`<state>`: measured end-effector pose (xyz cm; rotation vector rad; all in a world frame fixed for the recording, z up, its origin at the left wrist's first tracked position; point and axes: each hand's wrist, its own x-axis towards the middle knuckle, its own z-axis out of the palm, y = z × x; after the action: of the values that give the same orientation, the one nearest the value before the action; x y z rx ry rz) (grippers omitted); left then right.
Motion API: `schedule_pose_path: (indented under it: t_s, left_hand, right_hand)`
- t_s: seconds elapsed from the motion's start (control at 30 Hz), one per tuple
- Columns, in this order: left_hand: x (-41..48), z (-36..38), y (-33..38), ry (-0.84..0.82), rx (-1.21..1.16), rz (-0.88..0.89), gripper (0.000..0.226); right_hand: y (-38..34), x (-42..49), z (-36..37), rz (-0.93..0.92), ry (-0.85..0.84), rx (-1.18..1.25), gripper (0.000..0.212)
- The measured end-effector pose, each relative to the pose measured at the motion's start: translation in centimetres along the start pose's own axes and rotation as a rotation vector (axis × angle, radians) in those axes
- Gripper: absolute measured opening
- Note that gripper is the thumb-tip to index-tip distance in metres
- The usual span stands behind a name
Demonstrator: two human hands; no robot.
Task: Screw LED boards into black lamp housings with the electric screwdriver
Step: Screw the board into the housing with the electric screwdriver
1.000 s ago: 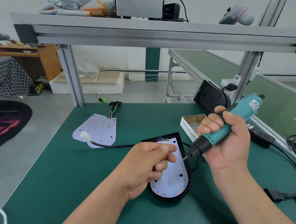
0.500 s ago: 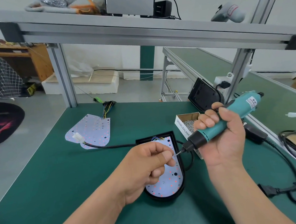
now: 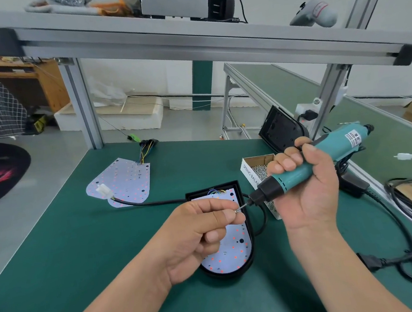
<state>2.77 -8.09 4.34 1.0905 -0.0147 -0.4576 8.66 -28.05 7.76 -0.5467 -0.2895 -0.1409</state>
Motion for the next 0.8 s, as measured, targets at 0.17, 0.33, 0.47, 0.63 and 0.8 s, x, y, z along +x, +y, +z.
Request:
schedule_pose_path:
  t_s: [0.17, 0.33, 0.47, 0.63, 0.8]
  left_hand:
    - [0.0, -0.1, 0.0, 0.008, 0.025, -0.003, 0.017]
    - [0.0, -0.2, -0.2, 0.068, 0.121, 0.042, 0.011]
    - [0.0, -0.3, -0.4, 0.159, 0.264, 0.125, 0.011]
    - [0.3, -0.5, -0.6, 0.210, 0.323, 0.168, 0.011]
    - [0.4, -0.2, -0.7, 0.207, 0.337, 0.177, 0.012]
  right_hand:
    - [0.1, -0.1, 0.0, -0.004, -0.008, -0.031, 0.012]
    - [0.1, -0.2, 0.2, -0.011, -0.050, -0.078, 0.014]
    - [0.5, -0.3, 0.3, -0.017, -0.077, -0.109, 0.012]
    - [1.3, -0.2, 0.0, 0.010, 0.018, -0.087, 0.007]
    - [1.4, -0.1, -0.3, 0.031, 0.100, -0.043, 0.006]
